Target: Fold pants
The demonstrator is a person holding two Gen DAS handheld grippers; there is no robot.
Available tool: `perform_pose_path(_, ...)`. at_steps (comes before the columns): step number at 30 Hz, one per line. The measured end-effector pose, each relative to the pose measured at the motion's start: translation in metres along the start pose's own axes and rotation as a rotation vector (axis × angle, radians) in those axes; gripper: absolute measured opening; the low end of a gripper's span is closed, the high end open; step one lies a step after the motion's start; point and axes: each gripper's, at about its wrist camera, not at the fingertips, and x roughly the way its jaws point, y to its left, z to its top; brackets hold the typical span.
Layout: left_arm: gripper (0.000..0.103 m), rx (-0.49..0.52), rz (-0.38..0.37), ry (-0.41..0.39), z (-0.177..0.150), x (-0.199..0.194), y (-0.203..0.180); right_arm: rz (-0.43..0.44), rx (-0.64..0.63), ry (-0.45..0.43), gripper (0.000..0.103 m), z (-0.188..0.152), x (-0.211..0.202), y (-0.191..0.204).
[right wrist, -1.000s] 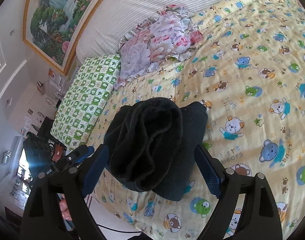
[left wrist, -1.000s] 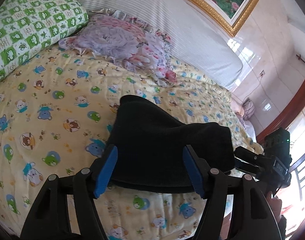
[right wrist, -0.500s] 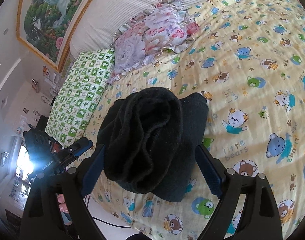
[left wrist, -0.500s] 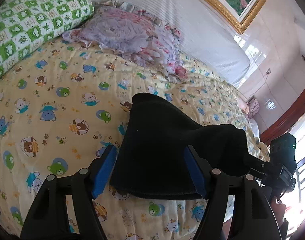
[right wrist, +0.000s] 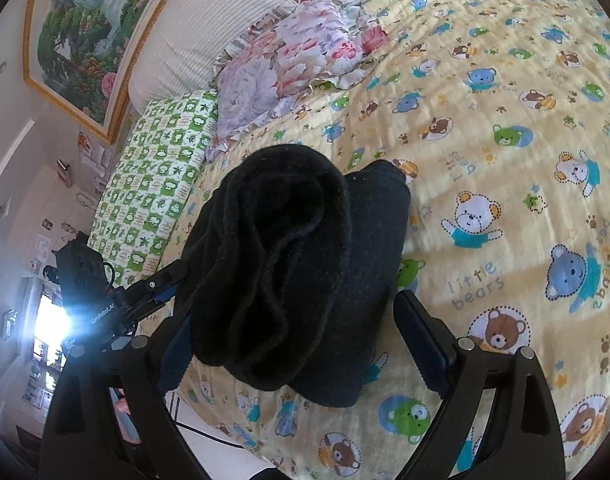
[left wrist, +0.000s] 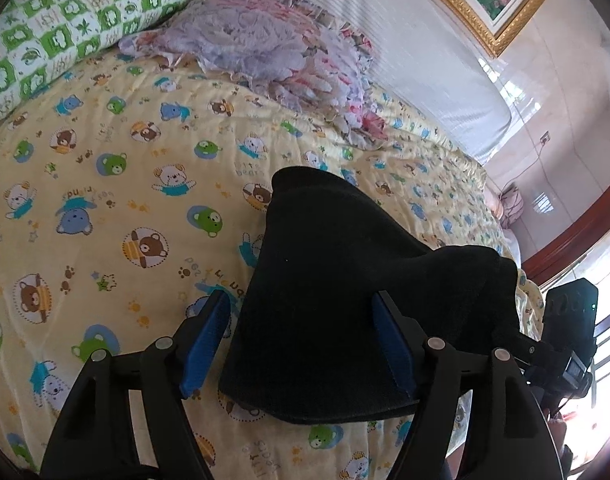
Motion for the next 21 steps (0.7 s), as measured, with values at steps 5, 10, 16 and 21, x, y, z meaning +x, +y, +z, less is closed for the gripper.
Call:
perform_pose_path(5,0.075,-0.018,-0.010,0.030,0.002,0.015,0.002,0.007,0.001,0.002,0.092,-0.003,0.003,-0.006)
perform_pose_path(10,0.076,-0.061,-0.036,0.062,0.000,0.029,0.008,0.057,0.000,-0.002,0.081,-0.004,0.006,-0.012)
perform_pose_path(16,0.071,-0.050,-0.042,0.048,-0.001,0.029,0.004,0.119,0.030,-0.009,0.057,-0.005,0.007,-0.022)
perform_pose_path(21,0.055,-0.071,-0.077,0.020,0.001,0.019,0.005,0.157,0.028,-0.033,0.049,-0.004,0.004,-0.020)
